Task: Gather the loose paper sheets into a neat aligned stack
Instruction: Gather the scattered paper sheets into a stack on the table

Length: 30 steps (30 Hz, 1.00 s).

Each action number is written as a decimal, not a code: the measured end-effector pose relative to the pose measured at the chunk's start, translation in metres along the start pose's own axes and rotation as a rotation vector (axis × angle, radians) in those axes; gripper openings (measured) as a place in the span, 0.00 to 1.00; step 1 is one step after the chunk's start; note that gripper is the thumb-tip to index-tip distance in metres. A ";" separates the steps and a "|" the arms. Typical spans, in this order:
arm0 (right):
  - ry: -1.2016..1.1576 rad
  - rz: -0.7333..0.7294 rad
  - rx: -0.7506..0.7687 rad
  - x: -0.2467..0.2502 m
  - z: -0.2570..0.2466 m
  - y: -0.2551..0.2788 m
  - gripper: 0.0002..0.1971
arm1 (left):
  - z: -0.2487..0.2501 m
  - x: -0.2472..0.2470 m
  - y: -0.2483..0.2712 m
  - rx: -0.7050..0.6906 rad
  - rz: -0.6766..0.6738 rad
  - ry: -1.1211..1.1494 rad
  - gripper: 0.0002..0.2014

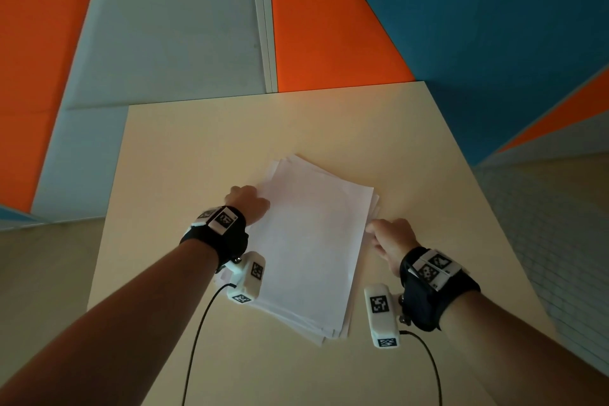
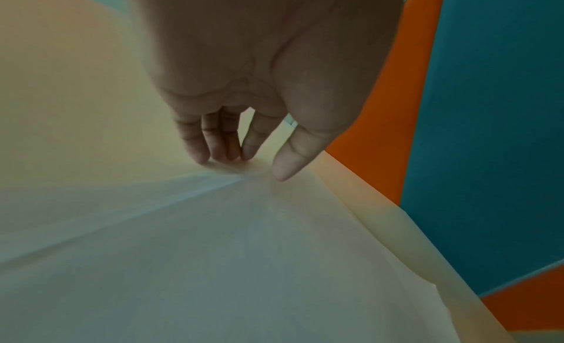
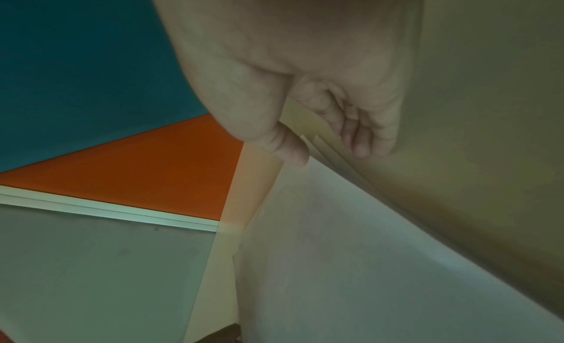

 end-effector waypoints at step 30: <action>0.091 -0.062 0.113 -0.027 0.091 0.065 0.30 | -0.039 -0.014 0.107 0.098 0.007 -0.004 0.21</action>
Point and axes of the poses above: each hand's wrist, its own y-axis away from the middle knuckle, its own x-axis out of the back of the hand, z = x × y, the point moved 2 cm from there along -y, towards the middle knuckle, and after that the axes turned 3 degrees about z, right-handed, at the moved point
